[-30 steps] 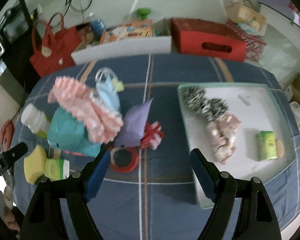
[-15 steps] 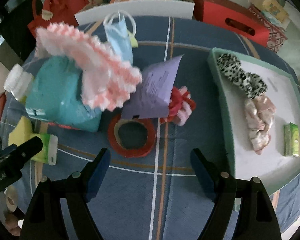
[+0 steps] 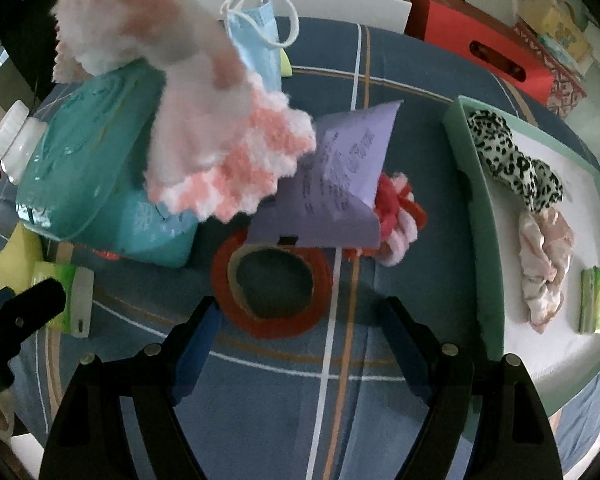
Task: Organize soft objects
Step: 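Move both open tools back toward the red tape roll and remaining items, then grasp the small green tissue pack with the left tool while the right tool grasps the red tape roll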
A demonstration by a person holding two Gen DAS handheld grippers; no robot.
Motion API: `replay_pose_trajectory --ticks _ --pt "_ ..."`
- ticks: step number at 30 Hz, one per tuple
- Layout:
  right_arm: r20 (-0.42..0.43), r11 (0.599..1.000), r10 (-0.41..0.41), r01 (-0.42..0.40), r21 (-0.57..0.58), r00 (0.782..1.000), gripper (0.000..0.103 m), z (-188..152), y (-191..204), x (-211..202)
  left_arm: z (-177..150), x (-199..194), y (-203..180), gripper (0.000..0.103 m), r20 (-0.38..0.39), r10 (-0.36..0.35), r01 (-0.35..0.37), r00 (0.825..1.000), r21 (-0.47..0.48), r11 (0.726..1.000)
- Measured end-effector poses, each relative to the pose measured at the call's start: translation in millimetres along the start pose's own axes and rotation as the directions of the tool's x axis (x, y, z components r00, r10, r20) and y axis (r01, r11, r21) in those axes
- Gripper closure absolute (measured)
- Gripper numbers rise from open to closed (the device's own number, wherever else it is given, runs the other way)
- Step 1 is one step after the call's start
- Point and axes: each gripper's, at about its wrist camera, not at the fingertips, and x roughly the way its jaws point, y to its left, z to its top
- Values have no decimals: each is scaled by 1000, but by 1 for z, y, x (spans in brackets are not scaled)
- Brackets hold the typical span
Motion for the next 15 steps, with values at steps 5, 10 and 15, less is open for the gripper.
replay_pose_trajectory --ticks 5,10,15 --pt "25 1000 -10 10 -12 1000 21 4 3 2 0 3 0 0 -9 4 -4 1000 6 1000" --pt "45 1000 -15 16 -27 999 25 7 11 6 -3 5 -3 0 -12 13 -12 1000 7 1000" --pt "62 998 4 0 -59 998 44 -10 21 -4 -4 8 -3 0 -12 11 -10 1000 6 1000"
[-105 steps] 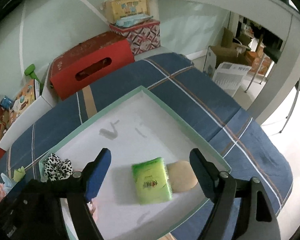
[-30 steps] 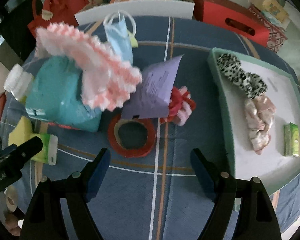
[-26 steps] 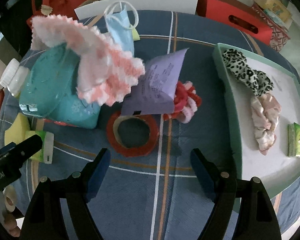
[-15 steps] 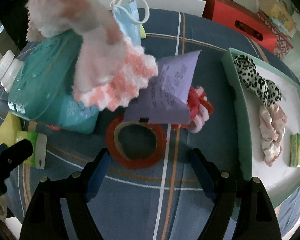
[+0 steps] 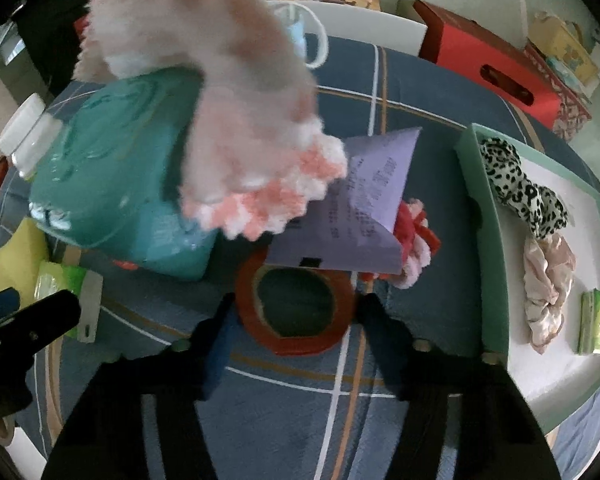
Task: Organize soft objects
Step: 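Grasp the small green tissue pack with the left tool while the right tool grasps the red tape roll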
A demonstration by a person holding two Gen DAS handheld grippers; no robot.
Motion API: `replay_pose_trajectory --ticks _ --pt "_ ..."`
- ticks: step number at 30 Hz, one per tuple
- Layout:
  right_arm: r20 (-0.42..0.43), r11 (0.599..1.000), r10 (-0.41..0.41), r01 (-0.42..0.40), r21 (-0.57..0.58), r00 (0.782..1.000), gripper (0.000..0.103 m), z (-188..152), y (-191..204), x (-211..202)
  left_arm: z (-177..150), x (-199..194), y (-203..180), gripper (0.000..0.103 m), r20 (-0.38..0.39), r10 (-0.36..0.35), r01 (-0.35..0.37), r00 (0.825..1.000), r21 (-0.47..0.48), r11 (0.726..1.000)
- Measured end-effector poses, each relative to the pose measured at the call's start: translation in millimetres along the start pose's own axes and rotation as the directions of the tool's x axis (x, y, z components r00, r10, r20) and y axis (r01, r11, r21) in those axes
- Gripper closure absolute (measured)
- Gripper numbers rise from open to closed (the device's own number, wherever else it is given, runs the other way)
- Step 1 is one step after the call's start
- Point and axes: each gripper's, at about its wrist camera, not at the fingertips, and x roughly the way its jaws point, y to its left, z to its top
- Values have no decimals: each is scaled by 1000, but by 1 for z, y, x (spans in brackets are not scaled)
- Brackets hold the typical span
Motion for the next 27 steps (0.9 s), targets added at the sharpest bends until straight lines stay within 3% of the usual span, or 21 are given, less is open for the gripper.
replay_pose_trajectory --ticks 7,14,19,27 --pt "-2 1000 -7 7 -25 1000 46 -7 12 1 -1 3 2 0 -4 -5 5 1000 -7 1000" --pt "-11 1000 13 -13 5 1000 47 -16 -2 -2 -3 11 3 0 -23 -4 4 1000 -11 1000" --pt "-23 999 25 -24 42 999 47 -21 -15 -6 1 27 9 1 -64 -56 52 996 -54 997" --pt "-36 996 38 -35 79 999 47 -34 -32 -6 5 34 9 22 -40 20 -21 999 -36 999"
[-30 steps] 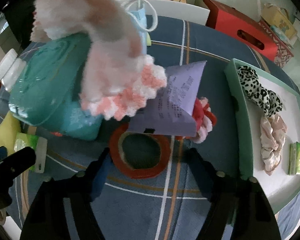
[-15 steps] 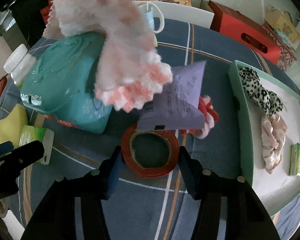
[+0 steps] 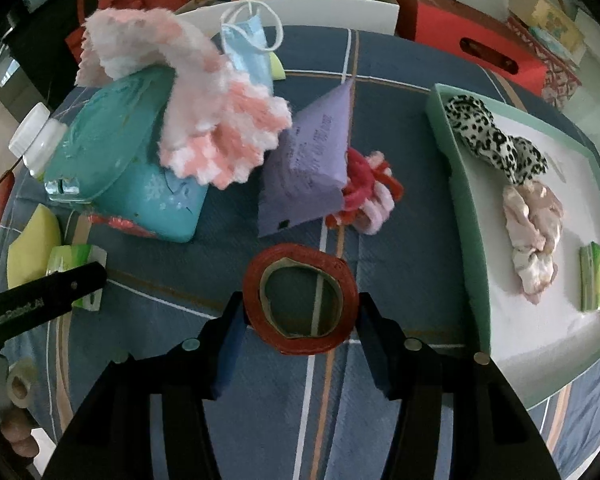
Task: Organize soft objects
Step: 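Grasp the small green tissue pack with the left tool while the right tool grasps the red tape roll, then carry the green tissue pack and red tape roll with both tools over the tray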
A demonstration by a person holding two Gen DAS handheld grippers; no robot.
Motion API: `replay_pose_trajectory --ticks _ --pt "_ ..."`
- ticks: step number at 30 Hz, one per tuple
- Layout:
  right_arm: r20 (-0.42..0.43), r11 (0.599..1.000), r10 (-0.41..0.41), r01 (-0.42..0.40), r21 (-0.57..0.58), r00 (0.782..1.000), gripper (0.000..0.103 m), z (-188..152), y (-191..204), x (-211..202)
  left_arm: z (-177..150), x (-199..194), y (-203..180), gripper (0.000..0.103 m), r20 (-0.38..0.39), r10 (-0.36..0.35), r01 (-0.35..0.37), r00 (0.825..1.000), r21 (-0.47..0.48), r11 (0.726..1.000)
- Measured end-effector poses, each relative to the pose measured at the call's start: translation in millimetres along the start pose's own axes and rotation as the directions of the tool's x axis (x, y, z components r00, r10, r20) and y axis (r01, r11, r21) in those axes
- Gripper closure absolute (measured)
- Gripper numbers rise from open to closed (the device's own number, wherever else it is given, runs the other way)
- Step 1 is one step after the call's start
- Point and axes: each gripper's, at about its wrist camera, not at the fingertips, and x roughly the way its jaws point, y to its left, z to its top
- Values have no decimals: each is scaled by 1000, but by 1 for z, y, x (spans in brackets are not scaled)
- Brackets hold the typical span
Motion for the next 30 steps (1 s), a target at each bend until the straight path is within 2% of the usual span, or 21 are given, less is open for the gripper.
replay_pose_trajectory --ticks 1,2,3,13,30 --pt "-1 1000 0 0 2 1000 47 0 -1 3 0 0 -1 25 4 5 -5 1000 8 1000" --pt "-2 1000 -1 1 4 1000 47 0 -5 0 0 -1 -3 34 9 15 -15 1000 17 1000" --pt "-3 1000 -2 2 6 1000 47 0 -7 0 0 -1 -4 35 12 24 -24 1000 23 999" --pt "9 1000 -8 8 3 1000 47 6 -7 -5 0 -10 -8 35 20 -30 29 999 32 999" --pt "82 999 -1 -3 38 997 47 9 -14 -56 -4 -74 -17 35 174 -71 63 982 47 997"
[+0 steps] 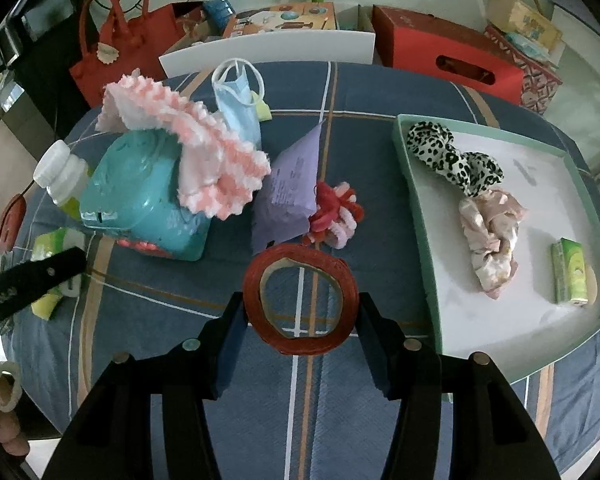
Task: Organize soft objects
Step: 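Carry the green tissue pack and red tape roll with both tools over the tray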
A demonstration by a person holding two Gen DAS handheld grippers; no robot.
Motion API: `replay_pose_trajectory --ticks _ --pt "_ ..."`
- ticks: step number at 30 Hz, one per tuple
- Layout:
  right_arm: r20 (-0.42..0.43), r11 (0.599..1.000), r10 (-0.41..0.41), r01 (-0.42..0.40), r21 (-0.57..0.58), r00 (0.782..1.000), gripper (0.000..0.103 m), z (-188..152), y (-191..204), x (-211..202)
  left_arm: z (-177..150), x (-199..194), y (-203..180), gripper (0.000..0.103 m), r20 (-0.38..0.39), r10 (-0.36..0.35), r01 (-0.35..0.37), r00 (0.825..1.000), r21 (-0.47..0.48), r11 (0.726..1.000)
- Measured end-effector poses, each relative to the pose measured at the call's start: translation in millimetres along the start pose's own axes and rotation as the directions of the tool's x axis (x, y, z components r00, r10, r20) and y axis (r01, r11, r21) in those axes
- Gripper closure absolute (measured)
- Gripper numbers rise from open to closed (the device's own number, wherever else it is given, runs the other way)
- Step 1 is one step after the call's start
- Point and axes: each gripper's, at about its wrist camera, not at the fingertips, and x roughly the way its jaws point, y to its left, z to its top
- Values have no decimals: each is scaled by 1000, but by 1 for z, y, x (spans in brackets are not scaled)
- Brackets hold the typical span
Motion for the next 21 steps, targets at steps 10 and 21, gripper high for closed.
replay_pose_trajectory --ticks 10,21 --pt "56 996 -73 70 64 996 47 13 -26 -13 -3 -53 -20 35 101 -43 36 994 63 997" --pt "104 975 -105 82 206 989 47 27 -71 -28 0 -69 -73 35 123 -104 81 987 178 981"
